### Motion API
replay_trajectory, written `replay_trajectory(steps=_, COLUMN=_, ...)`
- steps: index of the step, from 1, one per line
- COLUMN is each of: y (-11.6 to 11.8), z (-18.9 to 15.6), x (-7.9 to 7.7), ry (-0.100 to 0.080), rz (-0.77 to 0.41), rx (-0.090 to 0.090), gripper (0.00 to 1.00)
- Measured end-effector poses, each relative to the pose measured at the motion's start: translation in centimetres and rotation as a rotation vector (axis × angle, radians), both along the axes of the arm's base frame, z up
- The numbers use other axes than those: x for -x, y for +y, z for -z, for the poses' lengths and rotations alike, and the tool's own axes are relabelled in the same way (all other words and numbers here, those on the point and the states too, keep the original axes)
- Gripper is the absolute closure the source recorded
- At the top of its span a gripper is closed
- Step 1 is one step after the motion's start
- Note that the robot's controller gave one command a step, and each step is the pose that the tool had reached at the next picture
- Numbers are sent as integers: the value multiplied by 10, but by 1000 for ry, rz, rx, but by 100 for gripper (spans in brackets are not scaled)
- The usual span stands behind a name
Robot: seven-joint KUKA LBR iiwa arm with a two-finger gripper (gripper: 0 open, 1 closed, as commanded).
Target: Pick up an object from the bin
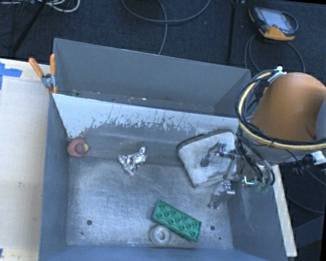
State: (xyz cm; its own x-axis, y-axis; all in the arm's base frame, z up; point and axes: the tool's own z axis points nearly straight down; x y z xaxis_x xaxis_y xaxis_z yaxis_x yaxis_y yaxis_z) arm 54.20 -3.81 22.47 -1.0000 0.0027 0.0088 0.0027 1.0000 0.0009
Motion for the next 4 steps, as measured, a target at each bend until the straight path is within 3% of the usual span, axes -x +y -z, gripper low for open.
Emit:
replay_trajectory(steps=1, y=7, z=101, x=31, ry=1, rz=-135, rx=-1, gripper=0)
replay_trajectory(steps=2, y=12, z=153, x=44, ry=-4, rz=-112, rx=-1, gripper=0)
replay_trajectory(steps=3, y=13, z=149, x=40, ry=-19, rz=-113, rx=-1, gripper=100)
replay_trajectory(steps=4, y=56, z=8, x=47, ry=-15, rz=-132, rx=0, gripper=100)
